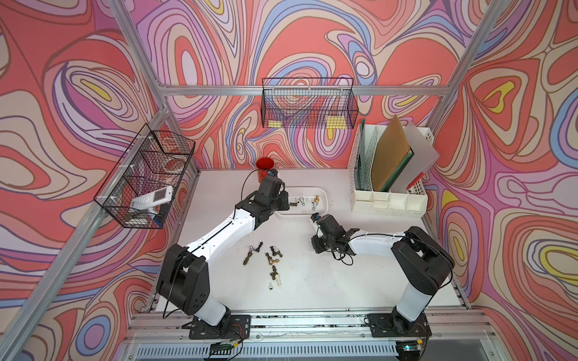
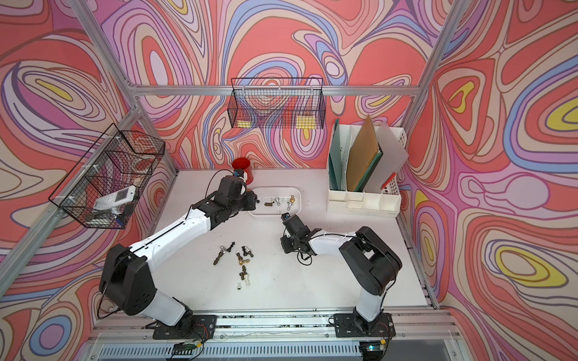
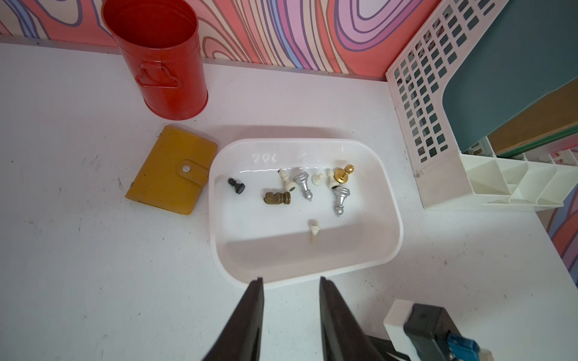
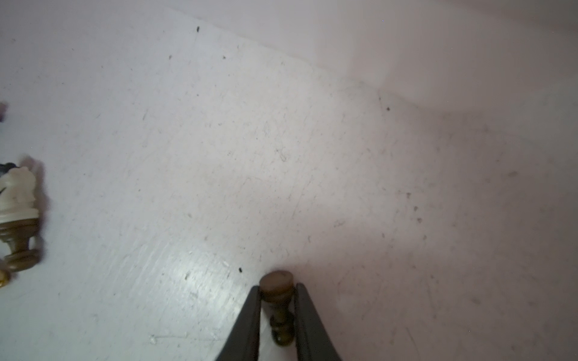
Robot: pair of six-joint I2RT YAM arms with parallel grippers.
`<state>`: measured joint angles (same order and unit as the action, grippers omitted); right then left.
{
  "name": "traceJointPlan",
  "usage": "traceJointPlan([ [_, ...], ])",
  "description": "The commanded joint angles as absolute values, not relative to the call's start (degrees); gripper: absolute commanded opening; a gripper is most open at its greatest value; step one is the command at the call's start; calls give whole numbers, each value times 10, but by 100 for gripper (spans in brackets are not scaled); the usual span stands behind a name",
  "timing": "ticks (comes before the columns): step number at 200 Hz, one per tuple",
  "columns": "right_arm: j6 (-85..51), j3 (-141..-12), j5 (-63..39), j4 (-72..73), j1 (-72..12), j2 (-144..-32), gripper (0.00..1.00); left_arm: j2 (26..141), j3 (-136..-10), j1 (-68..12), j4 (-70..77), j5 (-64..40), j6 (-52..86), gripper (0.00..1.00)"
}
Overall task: Put the chess pieces into the storage box
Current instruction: Pick up the chess piece at the center of the board, then place the chess piece in the storage box.
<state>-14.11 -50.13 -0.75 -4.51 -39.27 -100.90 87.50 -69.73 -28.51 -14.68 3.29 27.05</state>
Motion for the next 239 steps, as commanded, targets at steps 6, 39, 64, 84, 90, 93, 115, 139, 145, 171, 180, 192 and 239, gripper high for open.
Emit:
traceJointPlan([
  [6,-146,-489,6,-87,-399,-1019,18,822,-675,-283,-183,27,273,36],
  [39,-151,-490,10,-96,-400,-998,12,769,-656,-283,-202,34,268,37],
  [64,-161,-496,-4,-94,-400,-987,11,744,-648,-283,-220,42,256,37],
  [84,-167,-510,-17,-99,-400,-971,10,728,-638,-283,-225,51,251,37],
  [90,-169,-515,-18,-101,-400,-967,11,724,-635,-283,-226,55,250,37],
  [93,-170,-517,-18,-102,-401,-963,11,721,-634,-283,-227,56,250,37],
  [115,-175,-545,-20,-119,-400,-948,11,709,-626,-283,-227,60,247,37],
  [139,-173,-595,-11,-141,-399,-955,11,701,-616,-283,-226,66,245,37],
  [145,-171,-609,-8,-146,-399,-961,11,699,-613,-283,-226,68,243,37],
  [171,-166,-684,-2,-164,-388,-1005,12,688,-602,-283,-226,79,239,37],
  [180,-163,-714,-6,-171,-379,-1035,12,684,-598,-283,-225,82,238,37],
  [192,-163,-757,-13,-179,-366,-1070,12,681,-595,-283,-225,86,237,37],
  [239,-153,-931,-60,-198,-325,-1215,12,674,-591,-283,-225,90,231,37],
])
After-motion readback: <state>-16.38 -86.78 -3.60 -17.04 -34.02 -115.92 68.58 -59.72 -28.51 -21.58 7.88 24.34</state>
